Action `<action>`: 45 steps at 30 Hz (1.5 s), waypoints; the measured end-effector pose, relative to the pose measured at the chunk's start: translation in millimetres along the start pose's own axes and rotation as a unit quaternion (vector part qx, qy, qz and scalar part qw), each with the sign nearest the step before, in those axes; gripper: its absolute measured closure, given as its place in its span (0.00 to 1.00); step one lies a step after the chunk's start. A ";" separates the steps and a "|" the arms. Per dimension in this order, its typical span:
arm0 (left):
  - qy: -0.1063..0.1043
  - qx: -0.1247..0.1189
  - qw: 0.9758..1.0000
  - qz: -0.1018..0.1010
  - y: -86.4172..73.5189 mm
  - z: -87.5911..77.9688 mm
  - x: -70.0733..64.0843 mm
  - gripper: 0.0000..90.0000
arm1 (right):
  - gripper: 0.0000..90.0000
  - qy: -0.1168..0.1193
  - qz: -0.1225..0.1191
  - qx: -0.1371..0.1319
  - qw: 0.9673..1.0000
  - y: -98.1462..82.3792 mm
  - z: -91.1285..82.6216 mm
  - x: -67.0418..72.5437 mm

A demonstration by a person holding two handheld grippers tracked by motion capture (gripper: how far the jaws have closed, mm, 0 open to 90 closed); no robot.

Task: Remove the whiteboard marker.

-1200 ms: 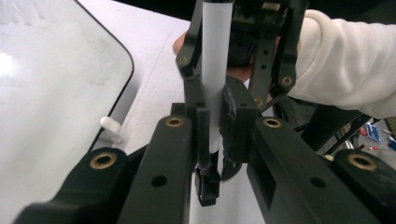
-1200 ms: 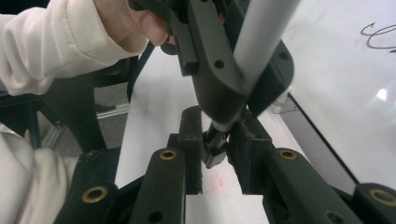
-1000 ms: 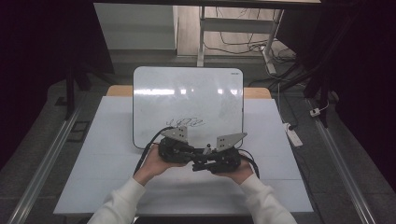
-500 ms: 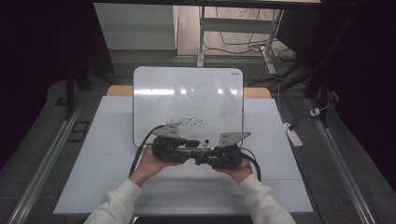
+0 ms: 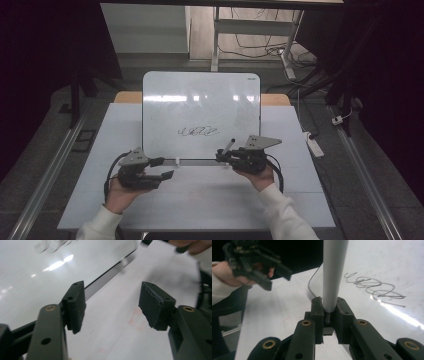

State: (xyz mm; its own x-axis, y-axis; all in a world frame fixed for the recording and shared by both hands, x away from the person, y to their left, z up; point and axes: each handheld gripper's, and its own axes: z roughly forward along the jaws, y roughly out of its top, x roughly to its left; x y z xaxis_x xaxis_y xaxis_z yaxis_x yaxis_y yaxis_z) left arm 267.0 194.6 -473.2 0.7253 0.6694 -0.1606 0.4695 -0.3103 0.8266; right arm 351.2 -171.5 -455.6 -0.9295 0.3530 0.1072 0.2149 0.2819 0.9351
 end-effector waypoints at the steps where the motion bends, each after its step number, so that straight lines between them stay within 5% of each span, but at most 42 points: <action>1: 0.005 0.001 1.000 -0.007 -5.0 -2.5 1.8 0.41 | 0.88 -0.004 0.002 -0.004 1.000 0.0 0.1 -1.3; 11: 0.037 0.013 0.998 -0.047 -46.8 -17.4 12.2 0.34 | 0.88 -0.039 0.015 -0.038 0.998 4.3 2.7 -3.6; 24: 0.066 0.011 0.996 -0.067 -57.9 -12.6 26.2 0.33 | 0.88 -0.101 0.025 -0.075 0.992 32.9 38.3 -20.2; 30: 0.070 0.009 0.995 -0.070 -58.9 -12.0 27.7 0.33 | 0.88 -0.098 0.045 -0.083 0.991 41.3 64.0 -33.5; 45: 0.068 0.005 0.995 -0.074 -60.8 -12.4 29.2 0.33 | 0.88 -0.080 0.053 -0.067 0.993 47.6 121.3 -35.9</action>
State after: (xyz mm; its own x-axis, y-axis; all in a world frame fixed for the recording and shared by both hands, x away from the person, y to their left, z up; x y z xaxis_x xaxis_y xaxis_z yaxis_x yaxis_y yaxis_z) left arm 253.4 241.4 -521.4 0.5732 0.7934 -0.2051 0.5717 -0.2079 0.7937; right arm 431.1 -62.5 -455.9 -0.8420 0.5144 0.1629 0.2580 0.1187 0.9588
